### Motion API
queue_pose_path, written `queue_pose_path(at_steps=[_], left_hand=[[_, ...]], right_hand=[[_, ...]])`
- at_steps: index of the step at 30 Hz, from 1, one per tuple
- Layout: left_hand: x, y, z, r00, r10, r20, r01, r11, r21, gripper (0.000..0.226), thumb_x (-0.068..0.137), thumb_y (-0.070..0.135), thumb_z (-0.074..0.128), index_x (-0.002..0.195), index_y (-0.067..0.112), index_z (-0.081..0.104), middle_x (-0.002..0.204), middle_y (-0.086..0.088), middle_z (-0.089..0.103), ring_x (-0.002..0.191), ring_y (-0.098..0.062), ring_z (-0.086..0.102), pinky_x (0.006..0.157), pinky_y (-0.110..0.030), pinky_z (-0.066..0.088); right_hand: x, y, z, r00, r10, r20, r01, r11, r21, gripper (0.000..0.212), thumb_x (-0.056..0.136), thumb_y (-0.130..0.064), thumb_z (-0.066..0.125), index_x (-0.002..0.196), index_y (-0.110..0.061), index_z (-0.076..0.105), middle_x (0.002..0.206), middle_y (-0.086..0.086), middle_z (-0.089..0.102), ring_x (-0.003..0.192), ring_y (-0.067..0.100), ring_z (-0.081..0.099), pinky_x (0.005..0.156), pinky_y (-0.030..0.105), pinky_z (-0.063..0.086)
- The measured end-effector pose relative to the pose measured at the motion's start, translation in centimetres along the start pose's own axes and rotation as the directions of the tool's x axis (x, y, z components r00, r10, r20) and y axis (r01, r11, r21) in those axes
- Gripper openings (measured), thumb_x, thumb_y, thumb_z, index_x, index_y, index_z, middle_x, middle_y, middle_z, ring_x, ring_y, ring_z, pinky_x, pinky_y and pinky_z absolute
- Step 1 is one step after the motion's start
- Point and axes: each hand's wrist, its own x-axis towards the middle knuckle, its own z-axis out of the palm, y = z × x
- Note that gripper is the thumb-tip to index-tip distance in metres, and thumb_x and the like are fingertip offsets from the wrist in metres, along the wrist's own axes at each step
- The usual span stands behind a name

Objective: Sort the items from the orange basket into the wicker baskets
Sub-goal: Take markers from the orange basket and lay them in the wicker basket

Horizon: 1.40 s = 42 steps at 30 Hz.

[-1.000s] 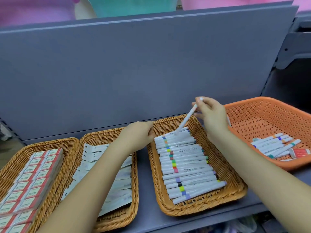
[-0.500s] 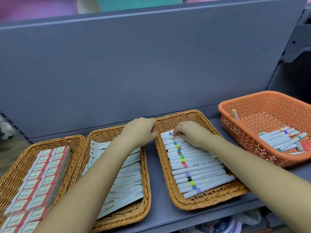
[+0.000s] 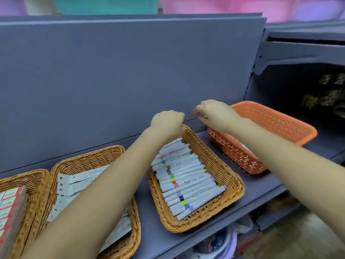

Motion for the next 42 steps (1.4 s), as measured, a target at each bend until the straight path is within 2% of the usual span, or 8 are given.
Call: queue_pose_path(at_steps=[5, 8, 18, 25, 29, 35, 38, 42], left_hand=[[2.3, 4.9, 1.0, 0.997, 0.035, 0.068, -0.031, 0.998, -0.061, 0.03, 0.098, 0.035, 0.041, 0.113, 0.01, 0.05, 0.114, -0.01, 0.059, 0.103, -0.031, 0.056, 0.07, -0.034, 0.038], [4.0, 7.0, 1.7, 0.998, 0.01, 0.055, -0.006, 0.997, -0.08, 0.035, 0.098, 0.041, 0.042, 0.116, 0.012, 0.048, 0.116, -0.01, 0.059, 0.107, -0.032, 0.056, 0.072, -0.035, 0.038], [8.7, 11.8, 2.3, 0.99, -0.123, 0.075, 0.127, 0.99, -0.058, 0.019, 0.09, 0.029, 0.051, 0.105, 0.021, 0.06, 0.11, -0.001, 0.064, 0.103, -0.025, 0.058, 0.072, -0.03, 0.041], [11.1, 16.6, 2.5, 0.996, 0.005, 0.088, 0.02, 0.961, -0.278, 0.013, 0.088, 0.033, 0.059, 0.085, 0.022, 0.053, 0.081, 0.007, 0.056, 0.078, -0.015, 0.049, 0.065, -0.028, 0.037], [12.8, 18.2, 3.8, 0.987, 0.046, 0.156, 0.006, 0.949, -0.314, 0.02, 0.092, 0.039, 0.056, 0.083, 0.022, 0.048, 0.084, 0.005, 0.053, 0.079, -0.015, 0.048, 0.064, -0.029, 0.035], [15.1, 20.3, 5.5, 0.946, 0.069, 0.315, 0.005, 0.974, -0.228, 0.027, 0.098, 0.041, 0.043, 0.094, 0.016, 0.052, 0.079, 0.002, 0.05, 0.078, -0.018, 0.046, 0.066, -0.03, 0.034], [16.0, 21.2, 6.2, 0.914, 0.049, 0.402, 0.018, 0.987, -0.162, 0.037, 0.101, 0.039, 0.036, 0.11, 0.009, 0.055, 0.091, -0.005, 0.056, 0.081, -0.021, 0.046, 0.07, -0.03, 0.035], [16.1, 22.2, 7.2, 0.881, 0.055, 0.47, 0.025, 0.986, -0.163, 0.043, 0.101, 0.041, 0.035, 0.115, 0.006, 0.056, 0.103, -0.008, 0.064, 0.085, -0.023, 0.051, 0.071, -0.03, 0.036]], right_hand=[[-2.4, 6.0, -1.0, 0.993, 0.116, 0.024, -0.116, 0.993, -0.021, 0.029, 0.092, -0.014, 0.048, 0.118, -0.013, 0.061, 0.115, 0.008, 0.058, 0.112, 0.027, 0.053, 0.087, 0.038, 0.045], [-3.6, 9.4, -0.2, 0.991, 0.122, 0.063, -0.121, 0.993, -0.013, 0.028, 0.091, -0.015, 0.051, 0.116, -0.015, 0.063, 0.114, 0.007, 0.061, 0.109, 0.026, 0.056, 0.089, 0.039, 0.047], [-4.4, 18.8, 2.1, 0.983, -0.045, 0.177, 0.042, 0.999, 0.023, 0.027, 0.094, -0.019, 0.05, 0.117, -0.018, 0.064, 0.123, 0.002, 0.062, 0.114, 0.019, 0.054, 0.094, 0.03, 0.041], [-4.4, 22.6, 3.1, 0.973, -0.091, 0.213, 0.07, 0.992, 0.103, 0.026, 0.094, -0.022, 0.05, 0.117, -0.02, 0.062, 0.123, -0.001, 0.06, 0.113, 0.017, 0.053, 0.091, 0.03, 0.042], [-4.6, 23.5, 3.7, 0.967, -0.09, 0.239, 0.062, 0.991, 0.12, 0.028, 0.094, -0.021, 0.05, 0.121, -0.022, 0.061, 0.123, -0.003, 0.059, 0.11, 0.017, 0.054, 0.088, 0.031, 0.045], [-4.8, 24.3, 4.7, 0.971, -0.02, 0.239, -0.013, 0.99, 0.137, 0.03, 0.094, -0.017, 0.049, 0.123, -0.02, 0.059, 0.125, 0.001, 0.057, 0.113, 0.021, 0.053, 0.09, 0.034, 0.044], [-4.5, 24.1, 5.6, 0.965, 0.012, 0.262, -0.041, 0.994, 0.103, 0.033, 0.093, -0.013, 0.046, 0.124, -0.019, 0.057, 0.125, 0.005, 0.057, 0.113, 0.024, 0.053, 0.093, 0.039, 0.046], [-4.2, 23.9, 6.3, 0.951, 0.023, 0.308, -0.04, 0.998, 0.048, 0.032, 0.093, -0.014, 0.046, 0.124, -0.017, 0.056, 0.125, 0.008, 0.055, 0.113, 0.028, 0.052, 0.093, 0.043, 0.046]])
